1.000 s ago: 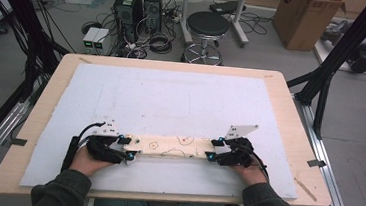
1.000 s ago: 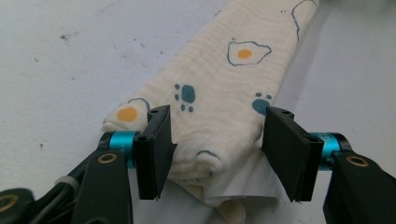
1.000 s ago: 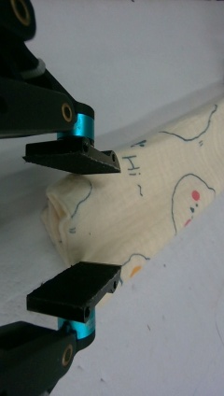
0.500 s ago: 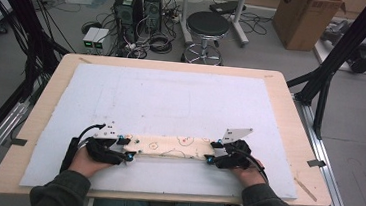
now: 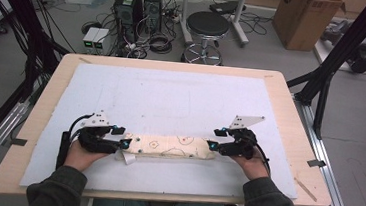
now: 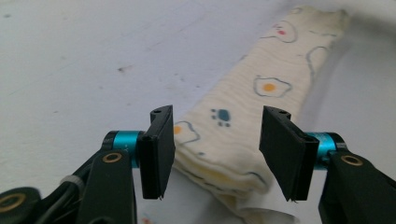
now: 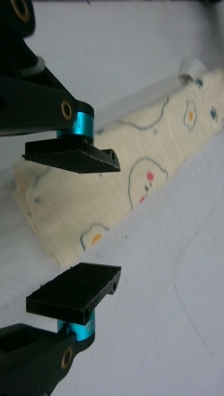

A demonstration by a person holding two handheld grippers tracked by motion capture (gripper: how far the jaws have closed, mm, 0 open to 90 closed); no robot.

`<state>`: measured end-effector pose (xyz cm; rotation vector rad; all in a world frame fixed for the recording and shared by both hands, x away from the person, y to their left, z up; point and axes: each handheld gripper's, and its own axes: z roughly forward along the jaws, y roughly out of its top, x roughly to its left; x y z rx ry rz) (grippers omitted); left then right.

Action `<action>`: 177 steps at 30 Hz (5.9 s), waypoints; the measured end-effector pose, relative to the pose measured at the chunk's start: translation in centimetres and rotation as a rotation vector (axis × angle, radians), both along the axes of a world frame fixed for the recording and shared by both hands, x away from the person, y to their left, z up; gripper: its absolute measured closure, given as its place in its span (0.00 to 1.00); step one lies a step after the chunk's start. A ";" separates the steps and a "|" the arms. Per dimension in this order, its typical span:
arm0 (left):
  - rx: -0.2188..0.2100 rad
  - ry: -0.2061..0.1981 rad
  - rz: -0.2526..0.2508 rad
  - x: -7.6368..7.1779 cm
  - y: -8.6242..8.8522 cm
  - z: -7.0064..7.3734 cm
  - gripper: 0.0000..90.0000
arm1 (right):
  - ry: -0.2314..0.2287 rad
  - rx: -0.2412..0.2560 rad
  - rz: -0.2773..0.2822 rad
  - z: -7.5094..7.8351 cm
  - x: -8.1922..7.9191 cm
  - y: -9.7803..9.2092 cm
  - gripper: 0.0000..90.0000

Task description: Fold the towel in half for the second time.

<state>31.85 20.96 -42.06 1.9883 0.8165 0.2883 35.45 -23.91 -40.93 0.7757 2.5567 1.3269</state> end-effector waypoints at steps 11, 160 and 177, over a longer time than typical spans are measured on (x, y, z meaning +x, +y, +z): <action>0.033 0.092 0.049 2.3 -0.3 -1.5 0.57 | 0.136 -0.040 -0.052 -1.7 3.1 0.2 0.61; -0.028 0.017 0.206 8.3 -0.2 1.6 0.62 | 0.093 0.041 -0.215 1.0 9.5 1.8 0.58; -0.062 -0.015 0.190 7.2 0.0 2.6 0.48 | 0.050 0.071 -0.241 2.6 8.2 1.2 0.37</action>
